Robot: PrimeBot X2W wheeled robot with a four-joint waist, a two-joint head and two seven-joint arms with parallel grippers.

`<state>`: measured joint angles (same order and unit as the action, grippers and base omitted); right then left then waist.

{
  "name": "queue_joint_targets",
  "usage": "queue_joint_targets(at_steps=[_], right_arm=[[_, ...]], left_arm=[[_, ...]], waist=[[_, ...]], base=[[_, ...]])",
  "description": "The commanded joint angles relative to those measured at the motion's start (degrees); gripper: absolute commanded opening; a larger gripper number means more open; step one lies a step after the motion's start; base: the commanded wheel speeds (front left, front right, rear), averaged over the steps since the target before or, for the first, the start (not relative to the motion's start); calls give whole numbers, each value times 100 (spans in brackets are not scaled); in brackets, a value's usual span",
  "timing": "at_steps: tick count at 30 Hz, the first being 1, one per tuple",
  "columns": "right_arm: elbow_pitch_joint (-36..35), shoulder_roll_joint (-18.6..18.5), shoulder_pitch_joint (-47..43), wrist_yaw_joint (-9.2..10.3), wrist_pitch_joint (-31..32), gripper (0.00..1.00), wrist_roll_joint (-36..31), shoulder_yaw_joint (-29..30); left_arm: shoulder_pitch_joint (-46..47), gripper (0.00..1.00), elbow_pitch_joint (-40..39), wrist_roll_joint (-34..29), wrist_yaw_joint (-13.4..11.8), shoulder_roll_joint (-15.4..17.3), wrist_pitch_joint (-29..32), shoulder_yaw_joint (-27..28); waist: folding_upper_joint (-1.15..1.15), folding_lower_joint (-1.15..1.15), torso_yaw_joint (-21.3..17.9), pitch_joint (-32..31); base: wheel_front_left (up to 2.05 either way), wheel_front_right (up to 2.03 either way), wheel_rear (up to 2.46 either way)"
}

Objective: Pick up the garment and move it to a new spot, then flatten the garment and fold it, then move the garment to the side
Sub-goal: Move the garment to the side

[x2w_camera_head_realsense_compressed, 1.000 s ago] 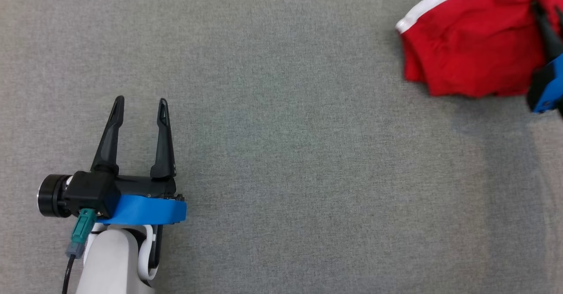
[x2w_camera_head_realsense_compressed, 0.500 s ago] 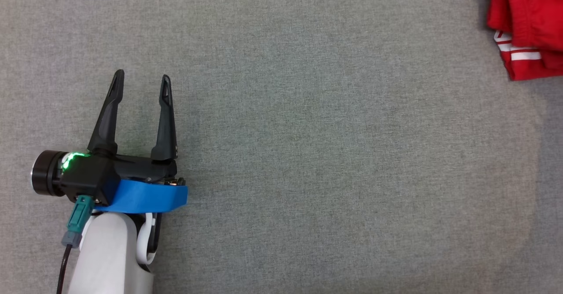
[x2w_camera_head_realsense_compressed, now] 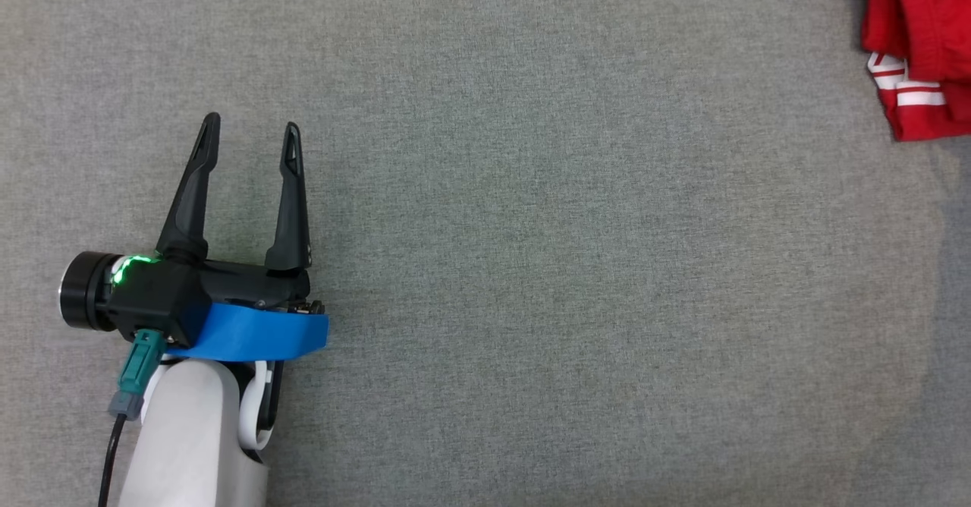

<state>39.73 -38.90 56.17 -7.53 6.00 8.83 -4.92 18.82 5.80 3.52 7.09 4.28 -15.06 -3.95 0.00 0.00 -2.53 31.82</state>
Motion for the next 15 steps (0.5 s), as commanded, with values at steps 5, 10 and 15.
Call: queue_joint_targets(at_steps=[5,10,15], right_arm=[[-13,143,-10,7,-62,100,-195,97],[-148,369,-177,7,-378,100,-345,114],[-292,679,-409,6,-837,100,-366,27]], left_arm=[[19,100,69,36,26,-2,-13,67],[-209,100,135,50,-18,-20,-13,164],[-479,100,194,71,-81,-31,-13,287]], waist=[[0,0,-25,-195],[0,0,-33,-660],[0,0,-35,-1114]], base=[[0,0,0],[0,0,0],[0,0,0]])
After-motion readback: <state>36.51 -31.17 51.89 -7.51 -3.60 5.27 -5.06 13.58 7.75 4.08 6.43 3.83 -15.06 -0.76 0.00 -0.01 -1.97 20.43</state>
